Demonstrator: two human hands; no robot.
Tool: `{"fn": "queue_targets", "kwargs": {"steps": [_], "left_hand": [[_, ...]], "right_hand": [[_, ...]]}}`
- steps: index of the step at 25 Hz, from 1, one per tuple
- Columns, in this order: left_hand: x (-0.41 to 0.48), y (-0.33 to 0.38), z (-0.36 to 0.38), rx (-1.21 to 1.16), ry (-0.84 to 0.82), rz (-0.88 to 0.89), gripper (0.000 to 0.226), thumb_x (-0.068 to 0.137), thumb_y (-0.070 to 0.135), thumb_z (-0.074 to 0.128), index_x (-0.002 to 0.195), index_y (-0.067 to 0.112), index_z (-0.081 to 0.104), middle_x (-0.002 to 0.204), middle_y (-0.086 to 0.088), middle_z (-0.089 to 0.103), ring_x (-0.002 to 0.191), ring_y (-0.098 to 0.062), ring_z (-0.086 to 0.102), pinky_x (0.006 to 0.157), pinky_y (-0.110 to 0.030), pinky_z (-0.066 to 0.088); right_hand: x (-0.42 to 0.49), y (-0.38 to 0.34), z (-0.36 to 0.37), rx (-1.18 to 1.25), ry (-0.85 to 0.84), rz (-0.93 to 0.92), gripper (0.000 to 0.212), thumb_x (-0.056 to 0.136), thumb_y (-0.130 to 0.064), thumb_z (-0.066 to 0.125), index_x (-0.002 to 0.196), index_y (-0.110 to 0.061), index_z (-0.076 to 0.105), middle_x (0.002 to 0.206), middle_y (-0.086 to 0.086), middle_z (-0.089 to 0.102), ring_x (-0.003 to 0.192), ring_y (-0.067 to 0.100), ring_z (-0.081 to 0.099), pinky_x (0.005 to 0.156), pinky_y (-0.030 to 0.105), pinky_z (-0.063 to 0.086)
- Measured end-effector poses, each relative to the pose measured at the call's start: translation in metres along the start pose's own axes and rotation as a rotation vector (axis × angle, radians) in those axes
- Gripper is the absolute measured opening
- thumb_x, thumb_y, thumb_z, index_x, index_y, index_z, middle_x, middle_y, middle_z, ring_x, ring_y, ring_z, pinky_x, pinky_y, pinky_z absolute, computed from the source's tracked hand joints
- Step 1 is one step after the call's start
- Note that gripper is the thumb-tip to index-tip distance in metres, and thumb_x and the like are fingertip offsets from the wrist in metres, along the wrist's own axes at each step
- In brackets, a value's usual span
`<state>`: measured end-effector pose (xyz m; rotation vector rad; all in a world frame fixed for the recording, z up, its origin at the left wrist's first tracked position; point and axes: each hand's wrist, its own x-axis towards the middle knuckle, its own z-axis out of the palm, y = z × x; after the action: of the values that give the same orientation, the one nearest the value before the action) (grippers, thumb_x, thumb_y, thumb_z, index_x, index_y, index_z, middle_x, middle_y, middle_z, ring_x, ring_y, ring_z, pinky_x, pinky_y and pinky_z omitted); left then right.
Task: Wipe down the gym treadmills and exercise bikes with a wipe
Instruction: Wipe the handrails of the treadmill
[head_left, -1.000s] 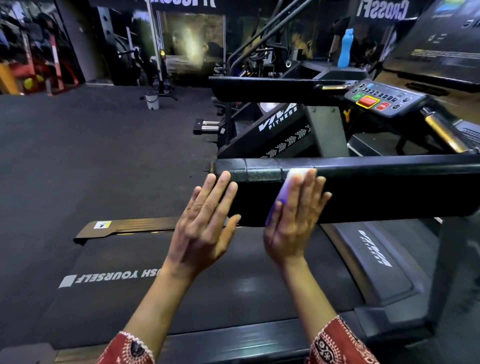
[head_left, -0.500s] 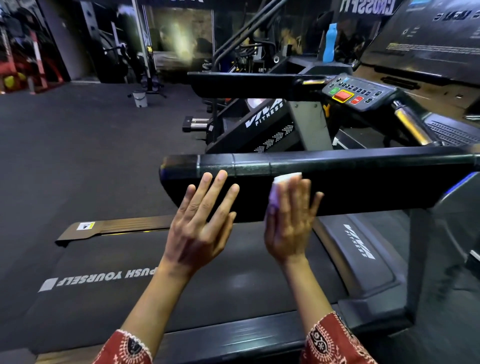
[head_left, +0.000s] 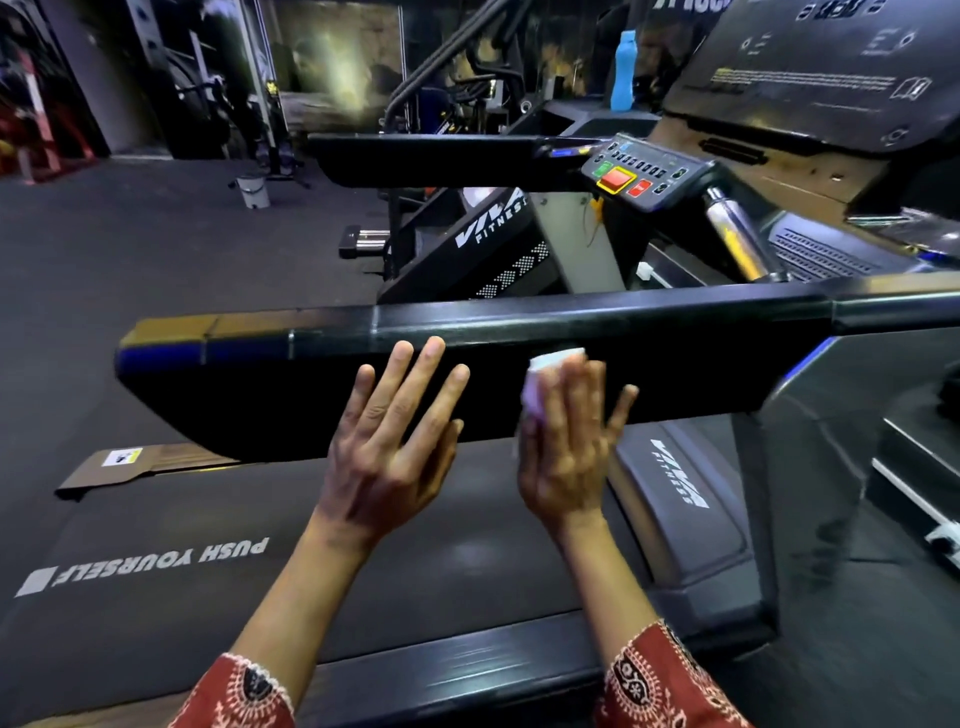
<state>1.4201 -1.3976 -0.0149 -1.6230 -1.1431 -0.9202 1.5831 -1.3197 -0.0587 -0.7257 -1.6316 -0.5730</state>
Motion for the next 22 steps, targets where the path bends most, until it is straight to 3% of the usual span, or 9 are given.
{"fn": "queue_targets", "kwargs": {"steps": [2,3,6,10,13,14,17,20,22], "left_hand": [[0.004,0.012,0.005,0.003,-0.002,-0.009,0.046,0.092,0.021,0.058,0.135,0.010,0.048,0.145,-0.011,0.037,0.143,-0.023,0.023,0.117,-0.039,0.016],[0.007,0.018,0.007,-0.002,0.000,-0.026,0.046,0.091,0.021,0.058,0.135,0.010,0.048,0.145,-0.011,0.039,0.143,-0.023,0.023,0.117,-0.039,0.015],[0.015,0.031,0.014,-0.016,0.015,-0.066,0.047,0.090,0.020,0.059,0.134,0.008,0.049,0.141,-0.013,0.043,0.144,-0.024,0.023,0.117,-0.040,0.014],[0.025,0.048,0.022,-0.001,0.001,-0.028,0.048,0.090,0.020,0.060,0.135,0.009,0.049,0.142,-0.014,0.042,0.142,-0.025,0.027,0.116,-0.041,0.016],[0.035,0.062,0.031,0.001,0.003,-0.017,0.048,0.089,0.020,0.060,0.135,0.009,0.050,0.141,-0.015,0.043,0.142,-0.025,0.027,0.116,-0.041,0.016],[0.038,0.068,0.034,0.001,0.009,-0.015,0.048,0.089,0.020,0.060,0.134,0.009,0.050,0.141,-0.015,0.044,0.142,-0.025,0.028,0.116,-0.041,0.016],[0.045,0.086,0.043,-0.007,0.017,0.000,0.047,0.088,0.019,0.061,0.133,0.008,0.052,0.140,-0.016,0.045,0.140,-0.026,0.032,0.116,-0.041,0.017],[0.051,0.099,0.051,-0.011,0.009,-0.007,0.048,0.088,0.020,0.061,0.133,0.008,0.052,0.140,-0.017,0.046,0.137,-0.029,0.035,0.116,-0.042,0.017],[0.056,0.105,0.054,-0.003,0.015,-0.029,0.048,0.087,0.021,0.061,0.133,0.008,0.052,0.139,-0.017,0.047,0.135,-0.031,0.037,0.116,-0.043,0.016]], "right_hand": [[0.006,0.006,-0.004,0.027,0.029,0.217,0.057,0.103,-0.025,0.030,0.154,-0.018,0.006,0.161,-0.005,-0.002,0.148,0.020,0.002,0.117,0.052,-0.002],[0.009,0.006,-0.005,0.034,0.021,0.182,0.057,0.102,-0.025,0.029,0.154,-0.017,0.006,0.161,-0.004,-0.002,0.148,0.020,0.002,0.117,0.051,-0.002],[0.020,0.027,-0.011,0.013,-0.021,-0.156,0.061,0.099,-0.018,0.036,0.154,-0.014,0.010,0.161,-0.001,0.003,0.148,0.020,0.007,0.118,0.049,0.001],[0.033,0.064,-0.024,0.025,0.050,0.181,0.059,0.101,-0.020,0.032,0.154,-0.017,0.006,0.161,-0.004,-0.003,0.148,0.022,0.002,0.118,0.050,0.000],[0.003,0.083,-0.032,-0.002,-0.040,-0.140,0.058,0.100,-0.017,0.035,0.153,-0.015,0.011,0.161,0.000,0.002,0.148,0.022,0.007,0.118,0.048,0.003],[-0.005,0.091,-0.034,-0.005,-0.034,-0.116,0.058,0.101,-0.017,0.035,0.154,-0.017,0.012,0.161,-0.001,0.003,0.148,0.021,0.007,0.118,0.047,0.004],[-0.007,0.103,-0.041,0.053,0.029,0.294,0.055,0.103,-0.020,0.027,0.154,-0.019,0.005,0.161,-0.005,-0.003,0.148,0.021,0.002,0.119,0.046,0.002],[-0.010,0.122,-0.048,0.000,-0.033,0.034,0.056,0.102,-0.018,0.029,0.154,-0.016,0.007,0.161,-0.002,-0.002,0.148,0.022,0.004,0.120,0.044,0.002],[0.007,0.131,-0.053,0.004,0.019,0.197,0.056,0.103,-0.018,0.028,0.154,-0.018,0.005,0.161,-0.004,-0.004,0.148,0.021,0.003,0.120,0.044,0.002]]}}
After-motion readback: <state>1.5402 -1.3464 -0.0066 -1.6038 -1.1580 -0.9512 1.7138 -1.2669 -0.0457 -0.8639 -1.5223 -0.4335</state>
